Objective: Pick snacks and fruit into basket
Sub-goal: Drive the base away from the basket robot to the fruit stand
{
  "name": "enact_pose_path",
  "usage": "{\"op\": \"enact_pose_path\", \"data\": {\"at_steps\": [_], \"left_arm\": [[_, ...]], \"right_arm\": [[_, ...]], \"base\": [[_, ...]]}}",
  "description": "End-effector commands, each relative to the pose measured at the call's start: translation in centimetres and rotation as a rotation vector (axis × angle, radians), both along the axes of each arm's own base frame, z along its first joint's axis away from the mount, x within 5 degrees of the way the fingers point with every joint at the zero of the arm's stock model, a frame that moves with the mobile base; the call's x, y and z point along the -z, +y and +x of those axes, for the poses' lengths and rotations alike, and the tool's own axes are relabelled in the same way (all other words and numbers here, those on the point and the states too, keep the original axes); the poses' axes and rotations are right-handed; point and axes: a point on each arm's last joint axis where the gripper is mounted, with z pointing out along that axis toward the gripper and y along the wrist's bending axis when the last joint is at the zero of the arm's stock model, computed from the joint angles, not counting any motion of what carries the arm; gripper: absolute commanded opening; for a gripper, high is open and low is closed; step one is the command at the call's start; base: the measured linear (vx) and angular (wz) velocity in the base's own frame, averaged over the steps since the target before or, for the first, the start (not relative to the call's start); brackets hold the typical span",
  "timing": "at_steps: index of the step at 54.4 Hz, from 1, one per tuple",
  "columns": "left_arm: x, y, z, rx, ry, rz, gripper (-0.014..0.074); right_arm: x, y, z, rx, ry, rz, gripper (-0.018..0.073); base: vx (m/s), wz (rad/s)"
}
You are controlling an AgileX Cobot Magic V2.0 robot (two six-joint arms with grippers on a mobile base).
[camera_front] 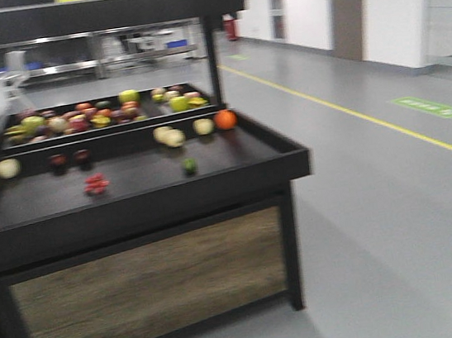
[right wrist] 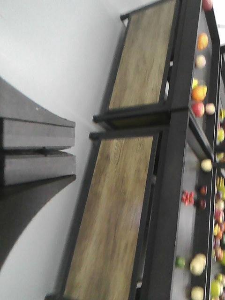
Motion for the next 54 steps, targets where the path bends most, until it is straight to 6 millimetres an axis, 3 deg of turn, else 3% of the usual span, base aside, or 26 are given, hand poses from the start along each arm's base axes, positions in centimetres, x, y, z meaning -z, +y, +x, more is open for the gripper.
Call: {"op": "enact_pose_path", "data": {"at_steps": [1, 27, 54], "left_arm": [[-1.61, -0.07, 0.39, -0.017, -0.075, -0.054, -0.0002], [-1.61, -0.07, 0.39, -0.017, -0.075, -0.054, -0.0002], [-1.61, -0.07, 0.39, -0.017, -0.075, -0.054, -0.0002]], "right_arm": [[-0.95, -0.14, 0.14, 0.014, -0.043, -0.012, -0.0009], [-0.95, -0.15, 0.15, 0.015, -0.044, -0.012, -0.0009], [-0.95, -0.15, 0.15, 0.015, -0.044, -0.012, -0.0009]], "base": [[0.2, 0.77], [0.2, 0.54], [0.25, -0.05]]}}
